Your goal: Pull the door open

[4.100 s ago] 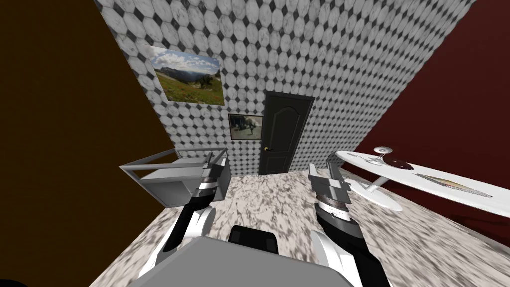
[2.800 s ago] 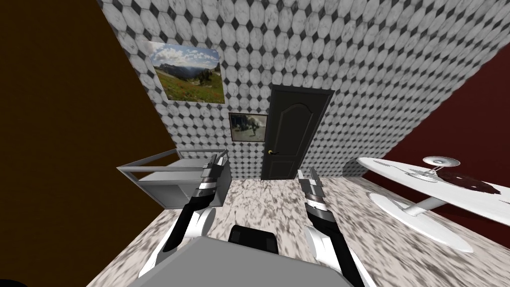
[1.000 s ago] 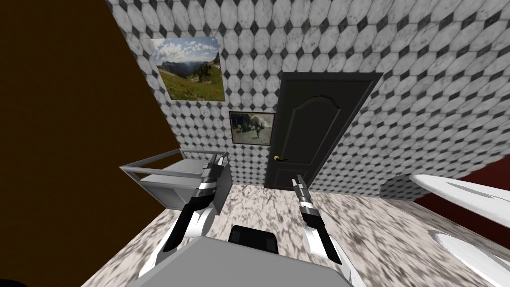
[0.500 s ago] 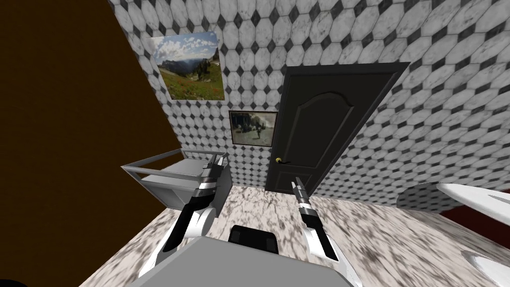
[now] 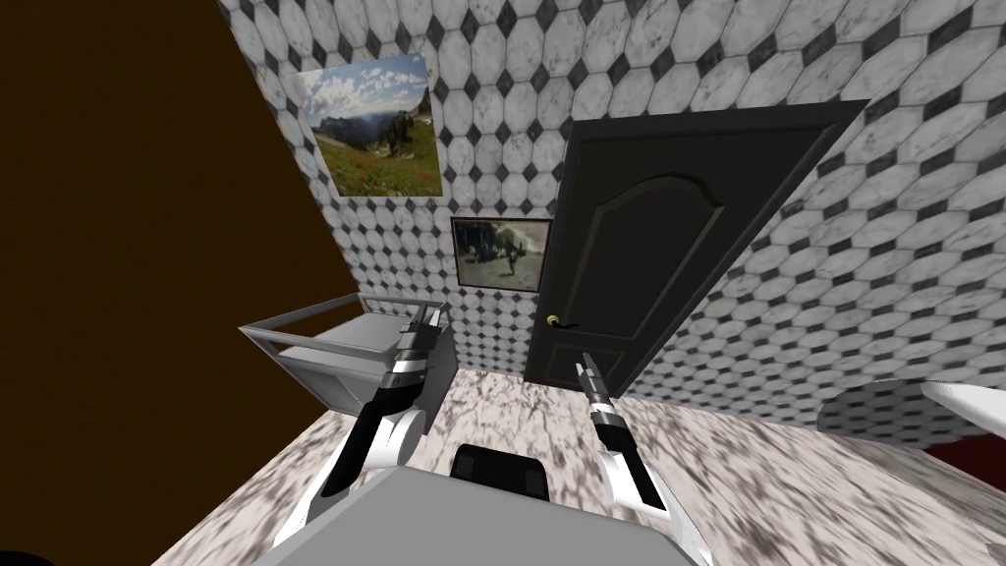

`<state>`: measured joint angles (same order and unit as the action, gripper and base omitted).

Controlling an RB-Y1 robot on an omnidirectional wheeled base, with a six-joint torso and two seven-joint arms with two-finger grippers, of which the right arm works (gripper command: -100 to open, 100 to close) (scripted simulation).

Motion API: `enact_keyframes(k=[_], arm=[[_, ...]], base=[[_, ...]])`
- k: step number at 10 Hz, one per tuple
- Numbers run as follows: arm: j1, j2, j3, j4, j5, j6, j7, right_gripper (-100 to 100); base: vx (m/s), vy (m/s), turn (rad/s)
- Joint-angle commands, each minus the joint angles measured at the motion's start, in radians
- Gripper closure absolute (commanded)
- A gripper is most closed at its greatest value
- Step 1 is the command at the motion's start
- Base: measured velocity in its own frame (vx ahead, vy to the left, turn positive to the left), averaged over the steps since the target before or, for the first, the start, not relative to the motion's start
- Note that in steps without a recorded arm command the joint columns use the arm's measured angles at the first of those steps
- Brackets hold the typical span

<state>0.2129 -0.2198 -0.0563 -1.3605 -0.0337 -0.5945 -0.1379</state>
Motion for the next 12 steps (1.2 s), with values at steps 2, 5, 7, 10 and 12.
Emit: enact_keyframes(k=[2, 5, 7, 10, 12], arm=[[-0.022, -0.01, -0.002, 0.064, 0.0, -0.006, -0.001, -100], [-0.043, -0.02, -0.004, 0.127, -0.001, -0.01, -0.003, -100], [-0.062, -0.029, -0.006, 0.184, -0.001, -0.014, -0.004, -100], [-0.087, -0.042, -0.009, 0.262, -0.001, -0.019, -0.007, -100], [-0.098, -0.047, -0.01, 0.293, -0.002, -0.021, -0.008, -100]], base=[[0.099, -0.034, 0.059], [0.094, -0.035, 0.051], [0.116, -0.035, 0.075], [0.103, -0.039, 0.058], [0.085, -0.045, 0.047]])
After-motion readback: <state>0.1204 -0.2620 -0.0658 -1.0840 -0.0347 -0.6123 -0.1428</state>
